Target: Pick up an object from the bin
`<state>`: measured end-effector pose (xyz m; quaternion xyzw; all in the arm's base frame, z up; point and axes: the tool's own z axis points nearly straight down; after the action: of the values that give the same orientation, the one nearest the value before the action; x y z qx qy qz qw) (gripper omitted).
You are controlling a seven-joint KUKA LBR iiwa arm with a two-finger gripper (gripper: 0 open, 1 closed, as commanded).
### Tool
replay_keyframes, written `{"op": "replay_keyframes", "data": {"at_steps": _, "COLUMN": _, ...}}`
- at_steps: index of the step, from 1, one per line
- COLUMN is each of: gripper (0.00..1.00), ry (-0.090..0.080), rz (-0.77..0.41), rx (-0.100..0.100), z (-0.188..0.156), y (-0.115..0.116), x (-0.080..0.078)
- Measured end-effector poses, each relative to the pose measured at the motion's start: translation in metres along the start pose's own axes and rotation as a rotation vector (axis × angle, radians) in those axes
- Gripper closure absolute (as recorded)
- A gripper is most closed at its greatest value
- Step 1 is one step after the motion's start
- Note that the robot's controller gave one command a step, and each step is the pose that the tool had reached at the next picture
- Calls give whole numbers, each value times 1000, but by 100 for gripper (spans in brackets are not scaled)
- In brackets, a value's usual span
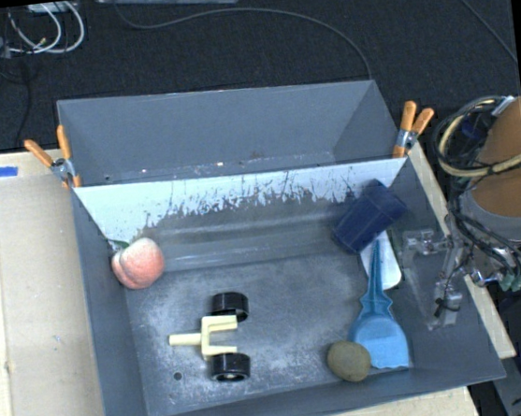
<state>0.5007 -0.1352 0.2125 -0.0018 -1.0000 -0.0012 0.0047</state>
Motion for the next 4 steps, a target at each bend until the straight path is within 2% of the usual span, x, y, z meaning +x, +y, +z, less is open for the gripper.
{"op": "replay_keyframes", "data": {"at_steps": 1, "gripper": 0, "ry": -8, "rz": -5, "rx": 2, "z": -4, "y": 1, "x": -2}}
{"op": "replay_keyframes", "data": {"at_steps": 2, "gripper": 0, "ry": -6, "rz": 84, "rx": 0, "z": 78, "y": 35, "x": 14}}
{"op": "replay_keyframes", "data": {"at_steps": 3, "gripper": 0, "ry": -9, "rz": 231, "rx": 0, "z": 145, "y": 70, "x": 25}}
{"op": "replay_keyframes", "data": {"at_steps": 4, "gripper": 0, "ry": -20, "rz": -163, "rx": 1, "z": 141, "y": 77, "x": 21}}
